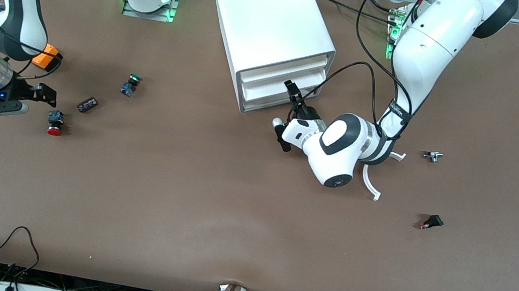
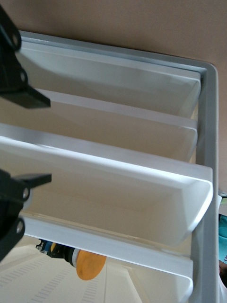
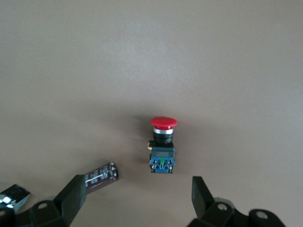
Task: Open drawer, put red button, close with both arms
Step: 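Pull the drawer open with the left gripper while the right gripper grasps the button, then lift the red button with the right gripper while the left gripper pulls the drawer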
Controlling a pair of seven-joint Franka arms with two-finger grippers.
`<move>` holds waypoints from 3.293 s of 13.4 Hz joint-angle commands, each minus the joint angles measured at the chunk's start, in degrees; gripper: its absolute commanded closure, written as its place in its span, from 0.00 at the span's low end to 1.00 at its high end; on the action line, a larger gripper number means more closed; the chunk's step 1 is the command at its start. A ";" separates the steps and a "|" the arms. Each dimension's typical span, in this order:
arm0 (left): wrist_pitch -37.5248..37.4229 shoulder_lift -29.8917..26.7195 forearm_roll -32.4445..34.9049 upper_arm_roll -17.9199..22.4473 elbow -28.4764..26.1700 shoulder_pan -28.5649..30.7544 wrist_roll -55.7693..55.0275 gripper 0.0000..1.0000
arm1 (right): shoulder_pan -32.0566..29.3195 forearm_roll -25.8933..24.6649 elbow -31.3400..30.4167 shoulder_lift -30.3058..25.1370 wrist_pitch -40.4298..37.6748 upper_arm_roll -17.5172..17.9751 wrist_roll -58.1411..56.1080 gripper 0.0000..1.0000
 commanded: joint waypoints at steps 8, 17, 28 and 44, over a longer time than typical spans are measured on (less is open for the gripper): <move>-0.90 1.18 -1.48 0.42 0.28 -0.41 0.65 0.68 | -1.99 8.73 0.45 8.31 7.83 0.50 -8.57 0.01; -0.90 1.70 -1.74 0.42 0.72 -0.23 -0.23 0.90 | -4.19 11.44 0.45 12.17 12.66 1.11 -12.88 0.02; -0.73 1.79 -1.74 0.94 1.51 0.47 -0.66 0.96 | -3.48 15.50 0.36 13.85 12.67 1.20 -15.09 0.55; -0.11 3.55 -2.00 3.49 8.80 1.70 -2.86 0.97 | 2.57 8.22 13.16 1.81 -9.71 7.00 6.69 0.79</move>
